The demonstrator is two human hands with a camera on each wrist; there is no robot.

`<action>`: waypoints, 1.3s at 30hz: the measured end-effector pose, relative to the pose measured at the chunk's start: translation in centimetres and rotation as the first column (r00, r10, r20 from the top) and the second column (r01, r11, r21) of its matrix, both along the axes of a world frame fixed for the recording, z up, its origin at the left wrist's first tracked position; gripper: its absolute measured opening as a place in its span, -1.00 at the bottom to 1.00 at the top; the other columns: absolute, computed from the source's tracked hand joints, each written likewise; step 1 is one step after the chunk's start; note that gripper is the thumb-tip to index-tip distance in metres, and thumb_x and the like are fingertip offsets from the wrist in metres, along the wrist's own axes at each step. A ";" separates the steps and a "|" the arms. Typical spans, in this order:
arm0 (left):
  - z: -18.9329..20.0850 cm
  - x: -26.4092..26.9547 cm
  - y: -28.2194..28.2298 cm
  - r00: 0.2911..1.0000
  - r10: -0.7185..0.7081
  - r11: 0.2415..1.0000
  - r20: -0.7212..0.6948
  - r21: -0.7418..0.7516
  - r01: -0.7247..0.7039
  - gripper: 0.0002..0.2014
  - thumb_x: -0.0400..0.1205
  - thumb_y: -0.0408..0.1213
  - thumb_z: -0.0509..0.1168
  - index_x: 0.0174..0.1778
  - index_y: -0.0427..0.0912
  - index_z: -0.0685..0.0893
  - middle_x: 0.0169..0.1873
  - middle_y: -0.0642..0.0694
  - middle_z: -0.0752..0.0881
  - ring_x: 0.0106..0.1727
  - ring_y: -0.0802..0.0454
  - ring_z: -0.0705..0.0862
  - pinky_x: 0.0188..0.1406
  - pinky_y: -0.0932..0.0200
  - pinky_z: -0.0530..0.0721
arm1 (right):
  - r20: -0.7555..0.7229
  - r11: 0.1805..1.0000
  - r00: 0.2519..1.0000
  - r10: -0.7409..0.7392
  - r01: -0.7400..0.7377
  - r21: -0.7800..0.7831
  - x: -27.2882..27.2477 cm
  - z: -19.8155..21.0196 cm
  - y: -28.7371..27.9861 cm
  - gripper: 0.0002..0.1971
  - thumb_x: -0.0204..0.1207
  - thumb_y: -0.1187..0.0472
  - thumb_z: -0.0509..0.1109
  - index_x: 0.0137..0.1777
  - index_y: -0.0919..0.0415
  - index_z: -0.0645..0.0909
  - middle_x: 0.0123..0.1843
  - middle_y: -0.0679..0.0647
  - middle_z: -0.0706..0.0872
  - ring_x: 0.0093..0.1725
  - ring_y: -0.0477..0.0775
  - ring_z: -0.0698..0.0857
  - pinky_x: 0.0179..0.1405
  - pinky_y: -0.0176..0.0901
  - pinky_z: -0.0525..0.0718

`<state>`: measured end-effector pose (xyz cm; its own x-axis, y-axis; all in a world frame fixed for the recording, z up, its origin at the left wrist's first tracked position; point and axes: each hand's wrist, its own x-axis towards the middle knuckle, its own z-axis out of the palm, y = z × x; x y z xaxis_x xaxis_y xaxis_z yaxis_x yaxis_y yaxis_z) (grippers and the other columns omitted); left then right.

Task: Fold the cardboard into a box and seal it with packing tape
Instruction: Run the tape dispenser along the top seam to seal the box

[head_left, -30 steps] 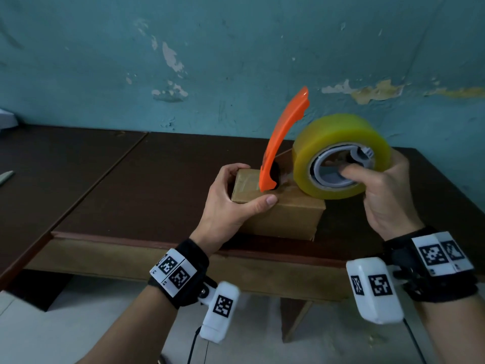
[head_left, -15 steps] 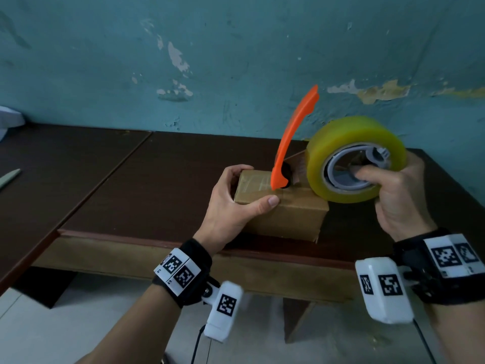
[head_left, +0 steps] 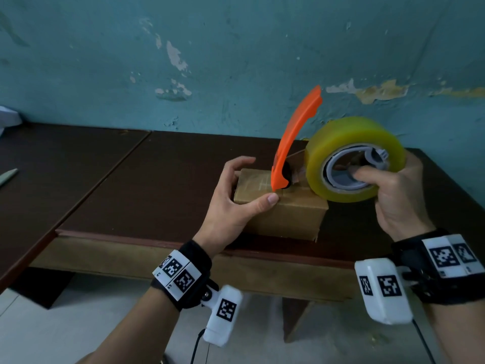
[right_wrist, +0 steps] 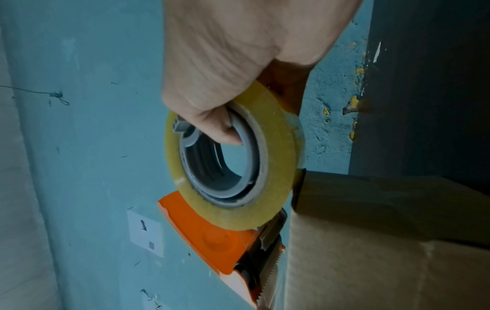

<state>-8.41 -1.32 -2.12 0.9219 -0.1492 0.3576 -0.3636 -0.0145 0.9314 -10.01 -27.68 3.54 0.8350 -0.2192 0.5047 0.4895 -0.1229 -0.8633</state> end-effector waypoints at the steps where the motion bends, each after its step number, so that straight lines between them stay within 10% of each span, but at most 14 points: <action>1: 0.0 0.0 0.0 1.000 -0.005 1.000 0.003 0.002 0.005 -0.35 0.50 -0.12 0.67 0.47 0.06 0.55 0.26 -0.04 0.72 0.25 0.13 0.74 0.26 0.06 0.77 | 0.003 1.000 1.000 -0.001 0.001 -0.004 0.0 0.0 0.0 -0.63 0.42 0.65 0.41 0.00 0.17 0.76 0.04 0.22 0.81 0.17 0.25 0.83 0.24 0.14 0.80; 12: 0.0 0.0 0.1 1.000 0.003 0.998 -0.006 -0.068 -0.004 -0.44 0.38 -0.03 0.69 0.16 -0.07 0.58 0.42 -0.04 0.68 0.38 0.00 0.71 0.34 -0.35 0.73 | -0.082 0.991 0.996 -0.026 0.015 -0.130 0.2 1.1 -0.8 -0.65 0.43 0.63 0.47 0.21 0.45 0.71 0.12 0.35 0.83 0.16 0.22 0.84 0.23 0.16 0.80; 17: 0.1 0.1 0.3 0.999 -0.038 0.995 -0.007 -0.098 0.037 -0.40 0.37 -0.11 0.69 0.21 -0.17 0.55 0.37 -0.15 0.67 0.25 0.04 0.74 0.21 -0.07 0.79 | -0.149 0.984 0.989 -0.020 -0.007 -0.177 -0.2 1.9 -0.7 -0.63 0.44 0.58 0.52 0.22 0.30 0.73 0.08 0.15 0.87 0.11 0.05 0.86 0.15 -0.01 0.78; 24: 0.0 0.2 0.3 0.997 -0.077 0.991 -0.011 -0.111 0.075 -0.44 0.43 -0.16 0.67 0.23 -0.19 0.55 0.37 -0.22 0.70 0.34 -0.28 0.71 0.28 -0.36 0.76 | -0.152 0.974 0.987 -0.047 0.012 -0.225 -0.3 2.2 -0.3 -0.58 0.43 0.59 0.52 0.19 0.16 0.73 0.08 0.06 0.87 0.12 0.00 0.86 0.18 0.07 0.77; 39: -0.3 0.3 0.3 0.997 -0.071 0.985 -0.019 -0.158 0.067 -0.44 0.36 -0.13 0.68 0.18 -0.27 0.65 0.36 -0.09 0.74 0.27 0.02 0.77 0.07 0.07 0.82 | -0.146 0.973 0.988 -0.044 0.009 -0.231 -0.5 2.1 -0.2 -0.59 0.41 0.60 0.49 0.19 0.22 0.73 0.08 0.10 0.86 0.12 0.03 0.85 0.18 0.10 0.76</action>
